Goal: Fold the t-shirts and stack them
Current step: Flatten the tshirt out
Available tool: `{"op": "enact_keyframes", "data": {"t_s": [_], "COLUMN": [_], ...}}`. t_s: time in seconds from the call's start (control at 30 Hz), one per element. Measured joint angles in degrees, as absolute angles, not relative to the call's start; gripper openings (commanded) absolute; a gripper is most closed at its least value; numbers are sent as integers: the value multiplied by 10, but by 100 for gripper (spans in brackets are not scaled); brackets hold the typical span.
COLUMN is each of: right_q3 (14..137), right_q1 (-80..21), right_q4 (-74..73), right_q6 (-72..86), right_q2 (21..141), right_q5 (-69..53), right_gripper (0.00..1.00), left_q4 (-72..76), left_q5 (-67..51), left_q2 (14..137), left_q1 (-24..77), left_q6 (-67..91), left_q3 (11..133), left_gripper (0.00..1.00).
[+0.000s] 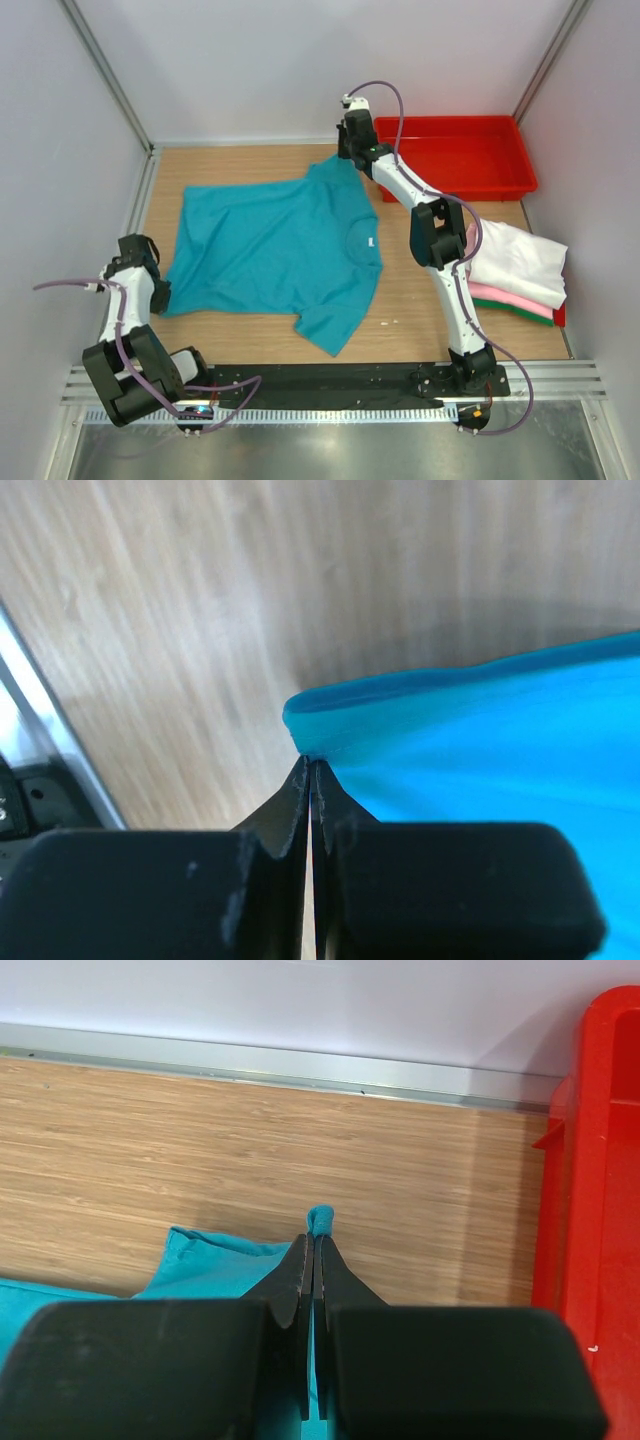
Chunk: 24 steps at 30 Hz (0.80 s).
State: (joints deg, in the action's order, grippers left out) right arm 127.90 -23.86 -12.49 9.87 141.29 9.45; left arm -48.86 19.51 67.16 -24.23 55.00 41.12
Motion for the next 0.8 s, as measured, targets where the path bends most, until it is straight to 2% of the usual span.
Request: {"op": "enact_keyframes", "data": {"t_s": [0.03,0.07,0.13,0.17,0.27,0.37,0.47,0.6,0.8], "right_q3": [1278,1277,1276,1276,1276,1276,1276,1276,1276], "right_q1": [-239,-239,-239,-239,-239,-239,-239,-239,-238], "right_q4": [-125,-125,-125,-127,-127,-134,-139,-144,-154], "right_q6": [99,99,99,99,101,104,105,105,110], "right_q2": [1413,1413,1413,1413,1413,1413,1413,1413,1413], "right_q5": [95,94,91,89,83,75,70,65,61], "right_gripper": [1,1,1,1,1,1,1,1,1], "left_q4": [-492,-496,-504,-510,-516,-523,-508,-404,-278], "left_q5": [195,195,195,196,200,202,202,164,117], "left_q2": [668,667,667,667,666,670,694,755,938], "left_q1": [-244,-245,-247,-248,-250,-251,-253,-242,-158], "left_q6": [553,556,562,564,570,567,539,482,410], "left_q3": [401,390,377,374,374,402,476,577,726], "left_gripper": [0,7,25,45,68,74,75,78,78]}}
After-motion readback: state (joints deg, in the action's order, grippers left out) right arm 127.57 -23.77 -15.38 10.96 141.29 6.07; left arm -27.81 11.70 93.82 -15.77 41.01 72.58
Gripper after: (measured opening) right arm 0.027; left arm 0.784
